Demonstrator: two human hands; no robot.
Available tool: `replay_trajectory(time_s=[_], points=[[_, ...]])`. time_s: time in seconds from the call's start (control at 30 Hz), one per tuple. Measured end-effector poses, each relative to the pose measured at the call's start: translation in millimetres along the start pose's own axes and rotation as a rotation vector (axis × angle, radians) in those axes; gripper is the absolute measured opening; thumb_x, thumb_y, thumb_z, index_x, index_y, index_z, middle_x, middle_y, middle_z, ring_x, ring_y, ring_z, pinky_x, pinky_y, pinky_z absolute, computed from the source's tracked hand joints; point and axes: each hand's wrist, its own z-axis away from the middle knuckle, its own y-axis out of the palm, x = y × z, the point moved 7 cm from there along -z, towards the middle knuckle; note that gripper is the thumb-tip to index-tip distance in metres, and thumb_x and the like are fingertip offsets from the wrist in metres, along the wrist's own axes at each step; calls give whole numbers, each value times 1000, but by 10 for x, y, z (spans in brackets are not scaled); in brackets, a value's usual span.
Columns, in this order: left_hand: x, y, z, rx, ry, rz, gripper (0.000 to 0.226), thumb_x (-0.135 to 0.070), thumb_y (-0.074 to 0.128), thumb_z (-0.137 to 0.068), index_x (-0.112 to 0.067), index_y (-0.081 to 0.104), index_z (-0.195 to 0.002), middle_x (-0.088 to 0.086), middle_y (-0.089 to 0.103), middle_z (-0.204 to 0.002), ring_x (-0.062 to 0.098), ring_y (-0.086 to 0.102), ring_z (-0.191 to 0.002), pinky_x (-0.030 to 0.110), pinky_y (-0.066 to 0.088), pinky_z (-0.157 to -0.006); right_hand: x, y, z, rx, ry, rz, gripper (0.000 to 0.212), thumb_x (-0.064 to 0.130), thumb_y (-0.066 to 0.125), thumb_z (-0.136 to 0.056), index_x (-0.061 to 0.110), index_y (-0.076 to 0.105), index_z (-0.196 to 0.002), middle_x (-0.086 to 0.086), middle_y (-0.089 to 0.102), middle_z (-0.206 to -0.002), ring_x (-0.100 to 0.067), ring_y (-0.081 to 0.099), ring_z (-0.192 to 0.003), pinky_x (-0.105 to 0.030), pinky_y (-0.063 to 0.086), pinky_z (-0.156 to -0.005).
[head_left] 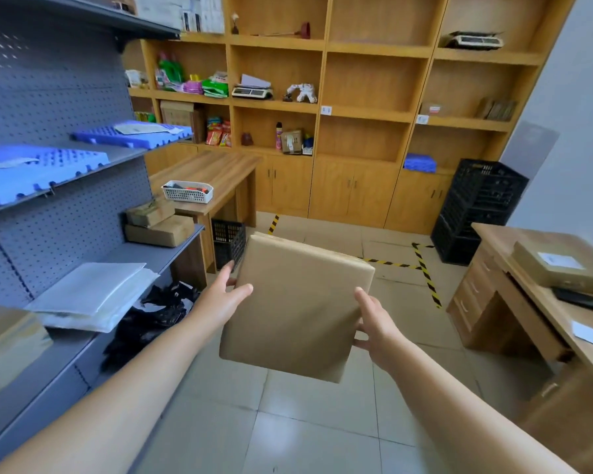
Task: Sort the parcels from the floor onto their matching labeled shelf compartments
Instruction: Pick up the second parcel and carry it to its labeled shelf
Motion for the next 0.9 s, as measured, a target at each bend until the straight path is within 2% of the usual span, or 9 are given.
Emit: replay_trajectory(time_s=[0.13, 0.27, 0.33, 0.37, 0.5, 0.57, 0.67, 0.77, 0.9], points=[[-114, -7, 13, 28, -29, 157, 57, -58, 30, -91, -39, 19, -143, 1, 30, -151, 25, 31, -136, 52, 26, -112, 146, -62, 181, -31, -37, -85, 57, 59, 24, -92, 27, 37, -136, -1, 48, -128, -23, 48, -113, -52, 38, -101], [-154, -105, 42, 44, -141, 234, 82, -81, 26, -73, -35, 30, -140, 4, 40, -146, 27, 37, -133, 56, 29, -109, 251, -119, 337, -64, -38, -191, 66, 64, 17, -91, 21, 47, -131, -10, 51, -135, -30, 46, -126, -58, 29, -107], [-189, -214, 24, 47, -154, 262, 96, -90, 29, -58, -36, 34, -137, 5, 46, -140, 27, 42, -128, 57, 33, -106, 298, -119, 375, -77, -33, -226, 68, 66, 16, -89, 19, 52, -122, -12, 55, -129, -31, 48, -124, -60, 29, -106], [-227, -271, 17, 48, -141, 273, 94, -90, 30, -57, -37, 36, -135, 5, 48, -137, 27, 44, -126, 57, 35, -104, 322, -110, 395, -77, -31, -226, 69, 67, 17, -88, 19, 51, -123, -12, 57, -126, -30, 50, -122, -61, 30, -105], [-447, -412, 99, 96, -57, 276, 57, -69, 33, -83, -30, 43, -123, 4, 54, -120, 22, 47, -112, 47, 41, -97, 425, -33, 520, -49, -42, -217, 59, 67, 25, -88, 20, 51, -111, -5, 60, -112, -26, 54, -112, -60, 34, -103], [-517, -491, 128, 108, -2, 240, 45, -59, 38, -88, -30, 43, -120, 3, 52, -121, 19, 45, -107, 41, 37, -91, 472, 0, 595, -32, -52, -221, 56, 65, 30, -88, 17, 54, -107, -4, 62, -108, -24, 56, -108, -58, 36, -100], [-584, -637, 142, 120, 70, 229, 48, -49, 43, -90, -34, 36, -135, -7, 41, -131, 15, 37, -118, 35, 29, -94, 501, 25, 660, -32, -44, -220, 65, 65, 35, -87, 8, 54, -113, -9, 63, -113, -23, 58, -107, -54, 40, -90], [-613, -733, 183, 175, 122, 225, 48, -43, 46, -87, -43, 38, -134, -6, 43, -140, 18, 40, -127, 43, 29, -109, 520, 60, 691, -31, -33, -228, 67, 67, 34, -86, 7, 53, -108, -10, 62, -112, -25, 59, -102, -54, 40, -88], [-654, -804, 267, 210, 157, 231, 40, -25, 37, -93, -42, 44, -128, 2, 57, -123, 20, 53, -109, 33, 44, -84, 569, 123, 743, 8, -21, -133, 72, 68, 26, -87, 5, 54, -108, -14, 66, -108, -29, 61, -101, -58, 37, -93]])
